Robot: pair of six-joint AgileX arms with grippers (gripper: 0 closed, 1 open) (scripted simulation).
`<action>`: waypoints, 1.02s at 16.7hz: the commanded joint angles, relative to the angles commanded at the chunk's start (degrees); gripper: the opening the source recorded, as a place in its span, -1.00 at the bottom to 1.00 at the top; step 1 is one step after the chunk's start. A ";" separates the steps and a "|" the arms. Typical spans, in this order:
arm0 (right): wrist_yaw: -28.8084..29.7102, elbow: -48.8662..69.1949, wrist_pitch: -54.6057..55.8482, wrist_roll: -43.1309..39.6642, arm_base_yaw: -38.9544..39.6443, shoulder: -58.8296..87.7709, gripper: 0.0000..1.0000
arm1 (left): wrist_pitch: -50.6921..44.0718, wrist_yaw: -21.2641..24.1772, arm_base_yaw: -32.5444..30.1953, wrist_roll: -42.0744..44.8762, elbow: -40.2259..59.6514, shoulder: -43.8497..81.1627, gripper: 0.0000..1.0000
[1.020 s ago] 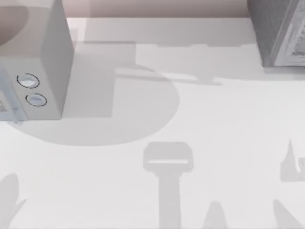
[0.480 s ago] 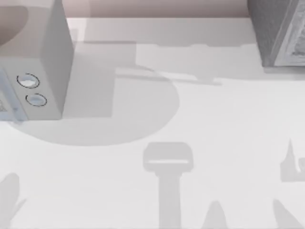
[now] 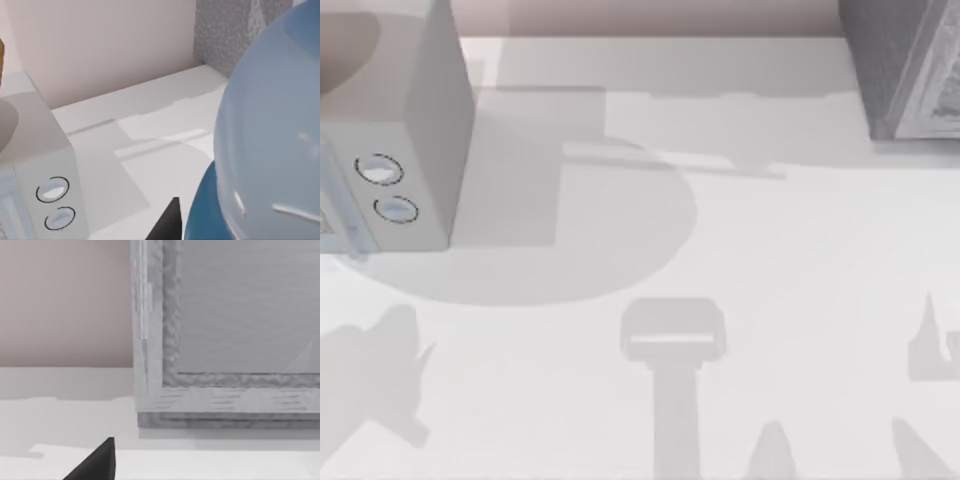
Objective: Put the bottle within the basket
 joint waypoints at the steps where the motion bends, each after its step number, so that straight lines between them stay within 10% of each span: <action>1: 0.00 0.00 0.00 0.00 0.00 0.00 1.00 | 2.75 2.16 4.71 0.63 2.49 4.61 -1.00; 11: 0.00 0.00 0.00 0.00 0.00 0.00 1.00 | 28.47 24.32 53.47 7.24 25.81 51.06 -1.00; 17: 0.00 0.00 0.00 0.00 0.00 0.00 1.00 | 35.96 31.59 68.76 9.15 32.03 65.29 -1.00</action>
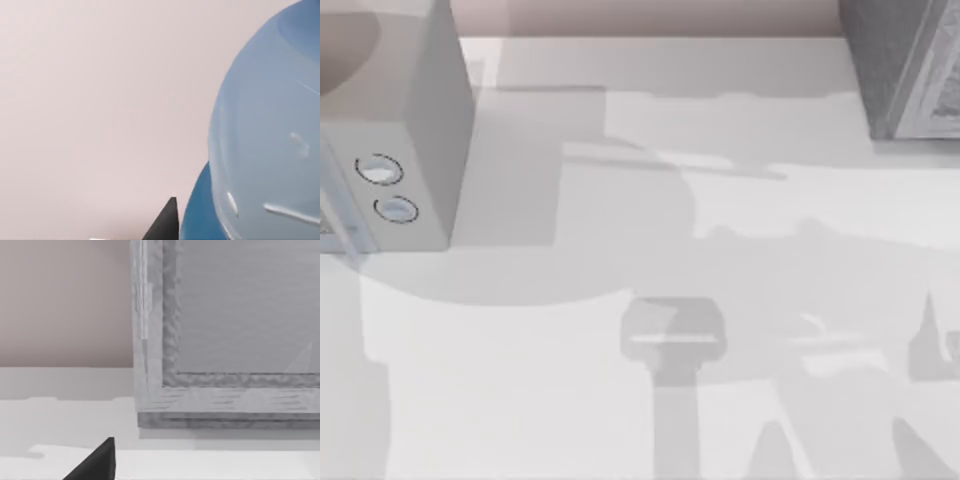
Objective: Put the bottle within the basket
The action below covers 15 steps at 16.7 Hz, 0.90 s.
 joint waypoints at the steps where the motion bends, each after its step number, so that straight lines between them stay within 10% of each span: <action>1: 0.00 0.00 0.00 0.00 0.00 0.00 1.00 | 0.25 0.26 0.50 0.06 0.20 0.48 -1.00; 15: 0.00 0.00 0.00 0.00 0.00 0.00 1.00 | 9.27 -0.92 -0.83 -0.21 -4.42 4.87 -1.00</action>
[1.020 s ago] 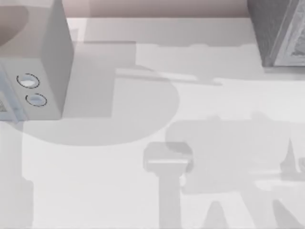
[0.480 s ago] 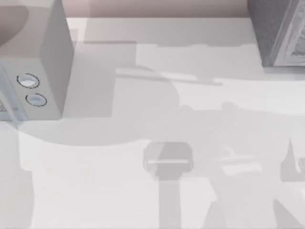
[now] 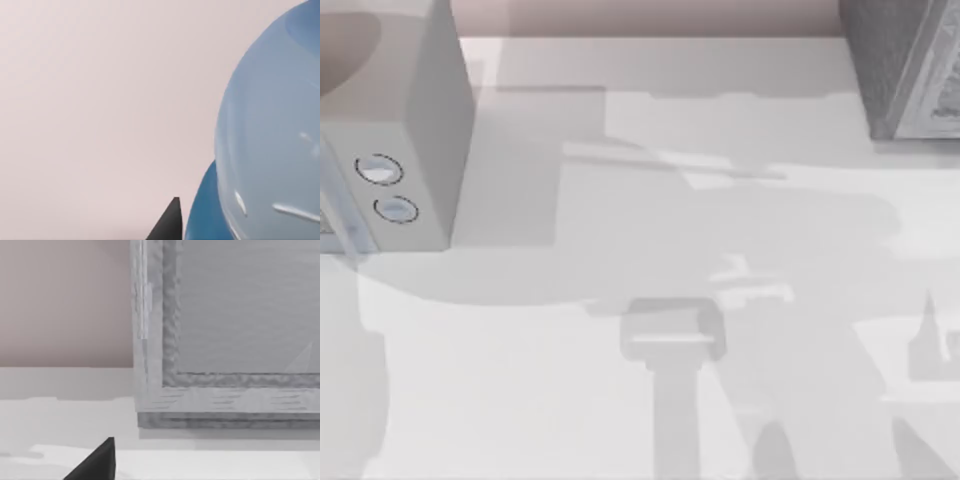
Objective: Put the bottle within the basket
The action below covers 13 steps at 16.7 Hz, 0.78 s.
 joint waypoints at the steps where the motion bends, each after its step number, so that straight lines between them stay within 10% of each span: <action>1: 0.00 0.00 0.00 0.00 0.00 0.00 1.00 | 1.02 -0.16 -0.11 0.02 -0.53 0.54 -1.00; 7: 0.00 0.00 0.00 0.00 0.00 0.00 1.00 | 2.46 -0.31 -0.29 -0.05 -1.18 1.21 -1.00; 13: 0.00 0.00 0.00 0.00 0.00 0.00 1.00 | 2.46 -0.31 -0.29 -0.05 -1.18 1.21 -0.10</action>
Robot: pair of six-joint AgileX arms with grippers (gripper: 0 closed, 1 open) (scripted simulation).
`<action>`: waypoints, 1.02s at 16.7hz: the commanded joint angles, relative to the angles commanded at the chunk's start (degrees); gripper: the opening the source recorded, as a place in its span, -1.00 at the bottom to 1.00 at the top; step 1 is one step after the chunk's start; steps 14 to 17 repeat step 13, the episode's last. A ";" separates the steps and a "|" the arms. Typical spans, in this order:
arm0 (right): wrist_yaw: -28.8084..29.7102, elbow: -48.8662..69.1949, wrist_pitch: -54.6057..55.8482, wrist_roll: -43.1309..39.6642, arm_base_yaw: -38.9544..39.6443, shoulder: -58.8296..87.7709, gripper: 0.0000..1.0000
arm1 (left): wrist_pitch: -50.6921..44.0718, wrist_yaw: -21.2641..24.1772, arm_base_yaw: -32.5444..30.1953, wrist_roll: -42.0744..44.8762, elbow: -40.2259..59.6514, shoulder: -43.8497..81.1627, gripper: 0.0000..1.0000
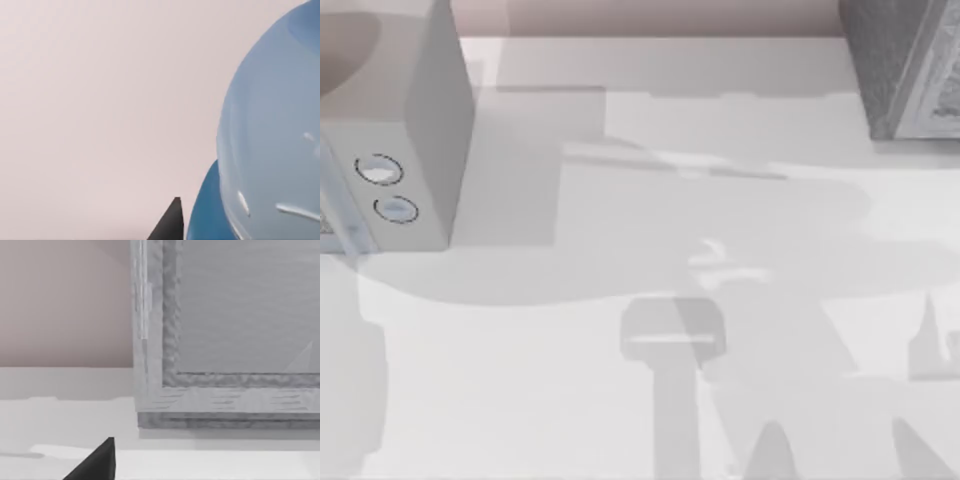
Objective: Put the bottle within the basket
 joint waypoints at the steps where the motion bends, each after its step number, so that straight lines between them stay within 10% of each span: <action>1: 0.00 0.00 0.00 0.00 0.00 0.00 1.00 | 0.00 0.00 0.00 0.00 0.00 0.00 0.06; 7: 0.00 0.00 0.00 0.00 0.00 0.00 1.00 | 0.00 0.00 0.00 0.00 0.00 0.00 0.96; 17: 0.00 0.00 0.00 0.00 0.00 0.00 1.00 | 0.00 0.00 0.00 0.00 0.00 0.00 1.00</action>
